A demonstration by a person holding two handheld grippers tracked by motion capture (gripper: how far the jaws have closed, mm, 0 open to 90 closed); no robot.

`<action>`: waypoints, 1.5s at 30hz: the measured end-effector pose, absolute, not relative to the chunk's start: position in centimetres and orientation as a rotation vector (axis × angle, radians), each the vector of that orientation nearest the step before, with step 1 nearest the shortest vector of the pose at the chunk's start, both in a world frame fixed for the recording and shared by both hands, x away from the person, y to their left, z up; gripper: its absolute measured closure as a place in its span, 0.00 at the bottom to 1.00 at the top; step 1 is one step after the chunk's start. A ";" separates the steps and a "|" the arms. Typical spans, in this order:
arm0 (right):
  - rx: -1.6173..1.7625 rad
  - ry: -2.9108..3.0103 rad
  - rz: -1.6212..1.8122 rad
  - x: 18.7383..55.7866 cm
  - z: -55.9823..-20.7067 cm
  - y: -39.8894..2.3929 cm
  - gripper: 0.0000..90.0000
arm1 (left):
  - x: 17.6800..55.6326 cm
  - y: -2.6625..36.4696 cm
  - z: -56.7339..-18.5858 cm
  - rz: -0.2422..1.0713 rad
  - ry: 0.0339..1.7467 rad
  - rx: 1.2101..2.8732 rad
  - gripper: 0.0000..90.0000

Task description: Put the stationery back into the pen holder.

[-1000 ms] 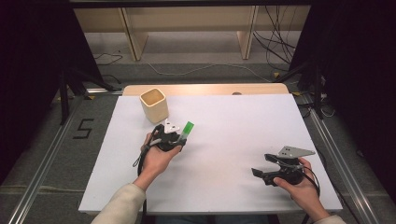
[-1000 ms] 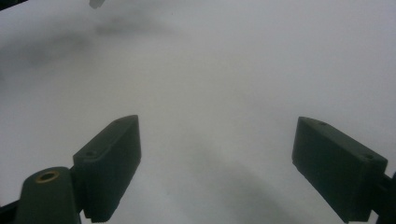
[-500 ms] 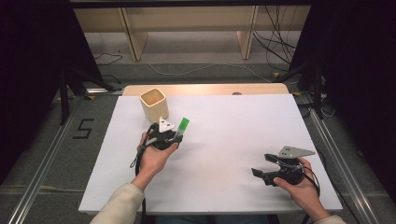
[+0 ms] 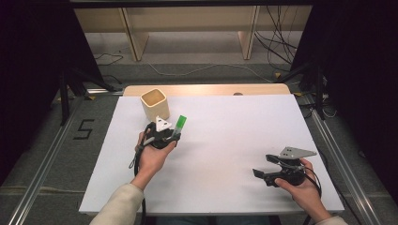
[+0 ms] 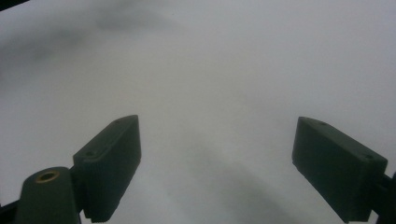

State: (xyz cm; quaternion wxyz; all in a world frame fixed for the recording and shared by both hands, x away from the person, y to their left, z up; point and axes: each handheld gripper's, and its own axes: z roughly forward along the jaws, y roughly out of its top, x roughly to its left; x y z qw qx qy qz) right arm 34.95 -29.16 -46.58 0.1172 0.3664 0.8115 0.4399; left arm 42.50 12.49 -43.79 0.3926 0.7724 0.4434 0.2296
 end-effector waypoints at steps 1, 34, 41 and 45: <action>1.072 2.373 1.292 35.0 -46.6 -29.1 0.18 | 42.5 12.6 -43.8 0.588 1.126 1.958 0.74; 1.072 2.375 1.287 34.9 -46.6 -29.1 0.18 | 43.2 14.2 -43.1 0.676 1.178 1.876 0.74; 1.070 2.372 1.292 34.9 -46.6 -29.1 0.18 | 43.4 14.3 -42.9 0.688 1.179 1.866 0.74; 1.070 2.370 1.295 35.0 -46.7 -29.1 0.18 | 43.5 14.4 -42.7 0.699 1.181 1.847 0.74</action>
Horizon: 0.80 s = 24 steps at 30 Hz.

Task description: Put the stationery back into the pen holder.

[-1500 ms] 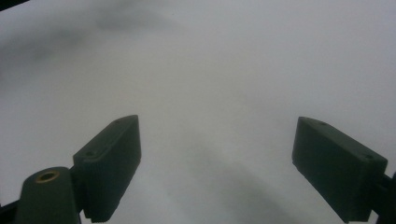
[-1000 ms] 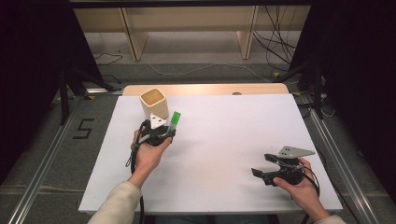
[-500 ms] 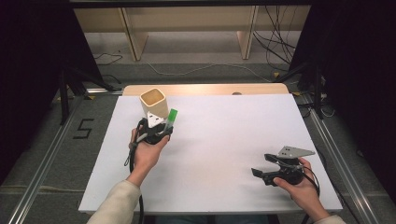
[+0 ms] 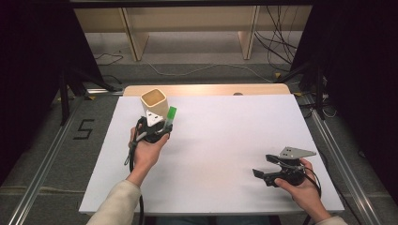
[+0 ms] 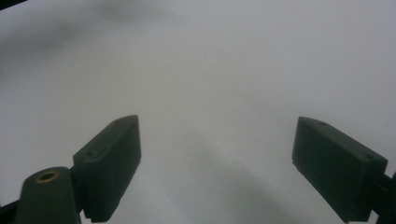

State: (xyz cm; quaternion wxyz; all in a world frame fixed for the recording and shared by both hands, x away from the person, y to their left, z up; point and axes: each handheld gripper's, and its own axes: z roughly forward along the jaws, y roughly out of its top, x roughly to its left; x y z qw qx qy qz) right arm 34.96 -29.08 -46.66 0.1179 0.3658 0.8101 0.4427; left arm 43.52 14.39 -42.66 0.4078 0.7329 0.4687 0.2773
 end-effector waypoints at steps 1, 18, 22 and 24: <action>1.070 2.373 1.292 35.0 -46.6 -29.1 0.18 | 43.5 14.5 -42.6 0.700 1.181 1.849 0.74; 1.069 2.372 1.288 34.9 -46.6 -29.1 0.18 | 44.0 14.8 -42.3 0.723 1.208 1.795 0.74; 1.071 2.372 1.289 34.9 -46.6 -29.1 0.18 | 44.3 14.9 -42.1 0.734 1.217 1.778 0.74; 1.068 2.372 1.288 34.9 -46.6 -29.1 0.18 | 44.5 15.0 -42.0 0.738 1.221 1.772 0.74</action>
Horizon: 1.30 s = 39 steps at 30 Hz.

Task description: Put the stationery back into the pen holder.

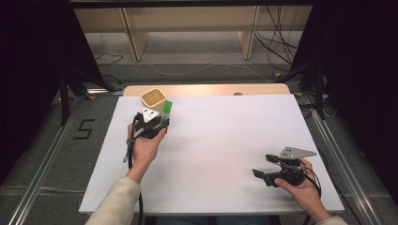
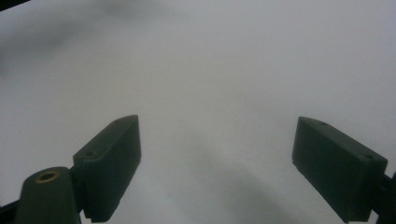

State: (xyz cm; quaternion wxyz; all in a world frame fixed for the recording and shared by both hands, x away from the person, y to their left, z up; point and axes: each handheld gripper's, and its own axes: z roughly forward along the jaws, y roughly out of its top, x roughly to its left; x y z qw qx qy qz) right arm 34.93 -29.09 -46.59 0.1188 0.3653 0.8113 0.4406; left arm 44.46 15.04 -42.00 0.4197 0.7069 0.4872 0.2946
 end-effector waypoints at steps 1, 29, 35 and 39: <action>1.071 2.373 1.288 34.9 -46.6 -29.1 0.18 | 44.5 15.1 -42.0 0.742 1.220 1.775 0.74; 1.068 2.374 1.288 34.9 -46.6 -29.1 0.18 | 46.9 16.6 -40.4 0.801 1.264 1.705 0.74; 1.069 2.371 1.294 35.0 -46.6 -29.1 0.18 | 47.3 16.8 -40.1 0.806 1.272 1.690 0.74; 1.068 2.371 1.294 34.9 -46.6 -29.1 0.18 | 47.7 16.9 -39.7 0.811 1.271 1.683 0.74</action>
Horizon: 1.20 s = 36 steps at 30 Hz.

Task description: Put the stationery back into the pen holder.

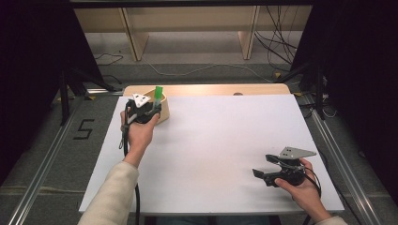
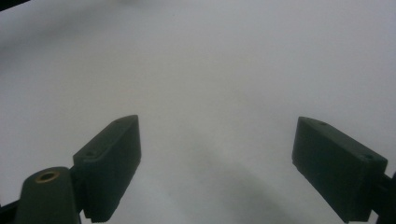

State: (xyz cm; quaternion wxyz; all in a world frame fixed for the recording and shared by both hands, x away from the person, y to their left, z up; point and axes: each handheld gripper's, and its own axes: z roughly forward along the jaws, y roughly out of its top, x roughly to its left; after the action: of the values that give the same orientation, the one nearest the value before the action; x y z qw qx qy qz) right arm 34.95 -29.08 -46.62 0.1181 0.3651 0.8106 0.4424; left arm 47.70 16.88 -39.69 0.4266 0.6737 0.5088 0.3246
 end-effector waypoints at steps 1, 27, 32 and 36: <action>1.068 2.372 1.294 34.9 -46.6 -29.1 0.18 | 47.7 16.9 -39.7 0.811 1.271 1.683 0.74; 1.062 2.371 1.298 35.0 -46.6 -29.1 0.18 | 50.3 17.5 -38.1 0.840 1.283 1.638 0.74; 1.062 2.371 1.299 35.0 -46.7 -29.1 0.18 | 50.9 17.8 -37.9 0.856 1.282 1.629 0.74; 1.062 2.370 1.300 35.0 -46.6 -29.1 0.18 | 51.3 17.8 -37.8 0.855 1.289 1.623 0.74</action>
State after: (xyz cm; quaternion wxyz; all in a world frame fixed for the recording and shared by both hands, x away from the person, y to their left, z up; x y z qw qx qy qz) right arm 35.02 -29.13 -46.65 0.1182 0.3631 0.8104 0.4444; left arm 51.32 17.83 -37.79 0.4350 0.6518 0.5177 0.3433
